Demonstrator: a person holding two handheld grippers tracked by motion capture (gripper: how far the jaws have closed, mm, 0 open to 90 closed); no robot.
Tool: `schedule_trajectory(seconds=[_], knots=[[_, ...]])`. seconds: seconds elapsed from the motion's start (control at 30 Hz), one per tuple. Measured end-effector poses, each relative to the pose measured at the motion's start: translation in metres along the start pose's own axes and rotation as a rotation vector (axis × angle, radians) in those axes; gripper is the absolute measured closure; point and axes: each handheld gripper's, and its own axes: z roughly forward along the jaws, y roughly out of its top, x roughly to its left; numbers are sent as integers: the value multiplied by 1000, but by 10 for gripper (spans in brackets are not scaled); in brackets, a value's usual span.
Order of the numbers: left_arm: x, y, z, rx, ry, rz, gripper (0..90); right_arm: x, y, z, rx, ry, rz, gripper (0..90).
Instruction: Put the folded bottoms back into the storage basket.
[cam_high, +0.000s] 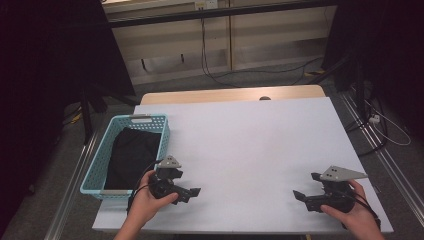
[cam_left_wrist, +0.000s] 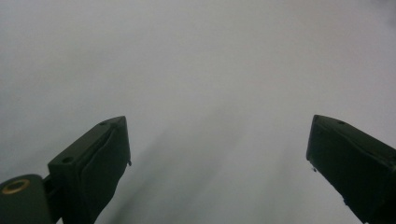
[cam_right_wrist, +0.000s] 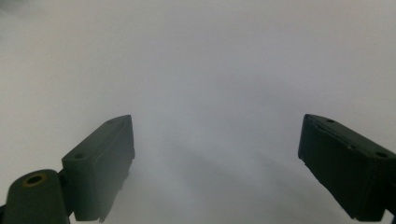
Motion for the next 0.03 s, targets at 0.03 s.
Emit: schedule_trajectory(seconds=[0.03], knots=[[0,0,0,1,3,-3,64,0,0,0,0,0,0,103]])
